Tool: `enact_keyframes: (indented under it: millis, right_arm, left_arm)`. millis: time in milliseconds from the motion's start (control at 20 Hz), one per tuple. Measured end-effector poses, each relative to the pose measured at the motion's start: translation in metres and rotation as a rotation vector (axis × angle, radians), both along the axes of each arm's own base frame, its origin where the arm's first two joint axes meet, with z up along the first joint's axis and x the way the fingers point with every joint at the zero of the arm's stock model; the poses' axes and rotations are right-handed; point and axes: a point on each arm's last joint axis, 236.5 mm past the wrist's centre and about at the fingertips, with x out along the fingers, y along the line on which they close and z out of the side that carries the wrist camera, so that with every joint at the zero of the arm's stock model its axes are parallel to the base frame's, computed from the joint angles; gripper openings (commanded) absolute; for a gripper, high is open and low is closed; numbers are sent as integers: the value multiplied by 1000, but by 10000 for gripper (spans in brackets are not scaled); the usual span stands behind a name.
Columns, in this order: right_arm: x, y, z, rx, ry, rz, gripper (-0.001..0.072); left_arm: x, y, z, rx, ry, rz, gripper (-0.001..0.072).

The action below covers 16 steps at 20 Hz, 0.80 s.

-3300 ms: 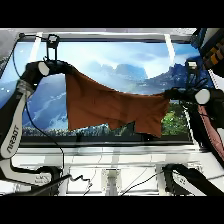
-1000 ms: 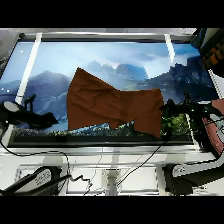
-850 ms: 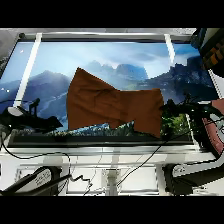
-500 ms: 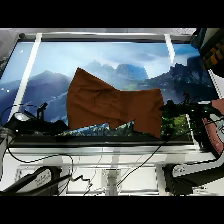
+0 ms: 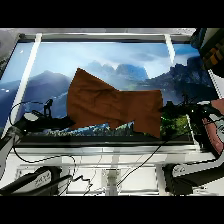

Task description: Fold the clothes and pants, and hang the long-sleeved shirts on hangers.

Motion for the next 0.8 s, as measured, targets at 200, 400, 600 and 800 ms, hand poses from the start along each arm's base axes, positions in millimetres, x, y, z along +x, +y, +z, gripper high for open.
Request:
enact_keyframes:
  millis: [200, 400, 600, 800]
  right_arm:
    - [-2, 3, 5, 15, 1, 11, 15]
    - [0, 6, 19, 25, -26, 19, 14]
    - [12, 6, 61, 12, -116, 61, 14]
    - [26, 5, 141, -44, -290, 131, 14]
  left_arm:
    - [8, -9, -4, -54, 11, 67, 31]
    - [11, -8, -3, -39, -11, 7, 13]
    - [49, 6, 31, 41, -164, -82, 13]
    - [113, 7, 137, 58, -451, -103, 14]
